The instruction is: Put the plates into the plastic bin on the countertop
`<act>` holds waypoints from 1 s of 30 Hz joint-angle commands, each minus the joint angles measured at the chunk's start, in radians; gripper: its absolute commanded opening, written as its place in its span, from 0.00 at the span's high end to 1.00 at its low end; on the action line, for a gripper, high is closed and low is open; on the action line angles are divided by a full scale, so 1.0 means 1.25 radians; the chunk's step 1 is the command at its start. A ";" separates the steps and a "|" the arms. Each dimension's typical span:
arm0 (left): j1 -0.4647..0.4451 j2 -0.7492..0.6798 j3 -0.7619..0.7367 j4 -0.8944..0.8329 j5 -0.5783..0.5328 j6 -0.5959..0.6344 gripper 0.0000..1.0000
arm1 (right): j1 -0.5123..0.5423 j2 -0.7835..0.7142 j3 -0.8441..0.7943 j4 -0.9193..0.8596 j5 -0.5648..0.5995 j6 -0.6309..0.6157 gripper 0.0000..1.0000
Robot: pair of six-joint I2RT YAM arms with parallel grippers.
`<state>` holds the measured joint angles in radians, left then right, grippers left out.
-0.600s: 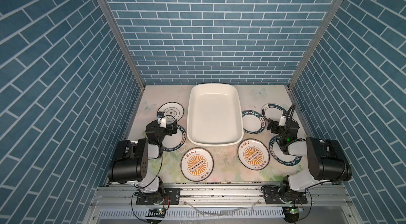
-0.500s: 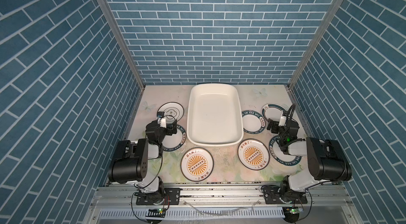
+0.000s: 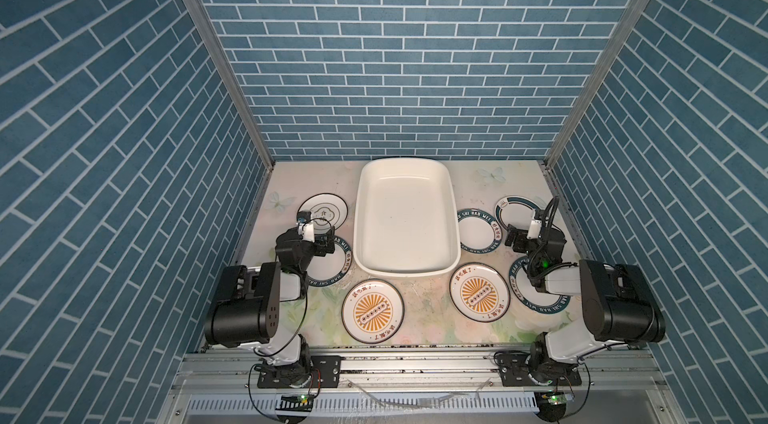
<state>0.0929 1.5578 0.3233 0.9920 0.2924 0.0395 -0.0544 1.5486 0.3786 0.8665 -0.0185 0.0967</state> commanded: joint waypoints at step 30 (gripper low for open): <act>-0.014 -0.013 0.024 -0.029 0.000 0.019 0.00 | 0.001 -0.005 0.013 0.001 0.006 -0.033 0.01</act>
<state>0.0914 1.5578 0.3248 0.9882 0.2916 0.0433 -0.0544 1.5486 0.3786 0.8665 -0.0185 0.0967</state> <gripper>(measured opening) 0.995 0.989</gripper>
